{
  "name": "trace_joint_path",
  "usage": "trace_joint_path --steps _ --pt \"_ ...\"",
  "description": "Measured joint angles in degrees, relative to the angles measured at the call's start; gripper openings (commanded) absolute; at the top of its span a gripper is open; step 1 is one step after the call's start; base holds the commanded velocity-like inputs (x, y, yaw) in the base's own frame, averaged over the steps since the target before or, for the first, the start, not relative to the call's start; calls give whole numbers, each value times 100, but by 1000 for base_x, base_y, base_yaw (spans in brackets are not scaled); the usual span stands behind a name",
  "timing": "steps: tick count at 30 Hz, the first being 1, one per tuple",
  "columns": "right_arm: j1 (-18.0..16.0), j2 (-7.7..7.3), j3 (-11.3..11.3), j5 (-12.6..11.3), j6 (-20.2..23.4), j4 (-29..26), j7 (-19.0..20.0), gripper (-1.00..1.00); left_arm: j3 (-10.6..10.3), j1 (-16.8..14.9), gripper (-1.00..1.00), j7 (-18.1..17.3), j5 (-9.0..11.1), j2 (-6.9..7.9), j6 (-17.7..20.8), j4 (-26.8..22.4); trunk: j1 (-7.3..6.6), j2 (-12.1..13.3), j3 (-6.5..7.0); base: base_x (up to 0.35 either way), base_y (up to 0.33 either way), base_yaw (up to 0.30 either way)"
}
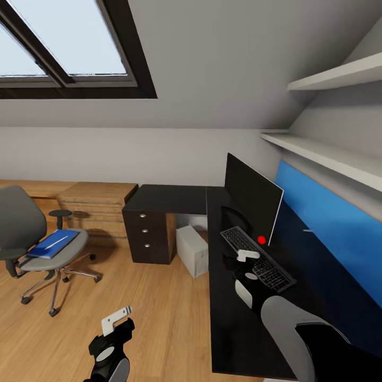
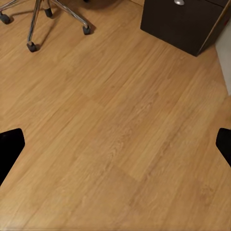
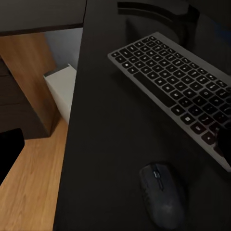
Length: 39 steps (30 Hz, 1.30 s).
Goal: In the bedroom, organize the workspace by keeping the computer under the desk, ensuring the monitor is on the desk, placing the keyboard on the desk next to the monitor, placing the mouse on the desk next to the keyboard, moving the folder from the swivel chair onto the desk next to the mouse, stacking the notebook on top of the folder with the pen on top of the notebook, and positioning the swivel chair next to the desk.
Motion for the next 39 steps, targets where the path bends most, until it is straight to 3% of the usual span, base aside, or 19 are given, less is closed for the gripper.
trace_joint_path --steps 12,20,39 --pt "-2 -176 6 -6 80 2 18 100 6 0 100 2 -21 -5 -16 0 264 -483 -216 0 0 0" --pt "-1 -296 1 -13 416 8 16 100 18 0 100 10 -25 -5 -43 -7 440 -804 -361 0 0 0" --pt "-4 -337 1 -12 881 1 20 100 -10 0 100 37 -34 -14 -54 -41 858 -1568 -703 0 0 0"
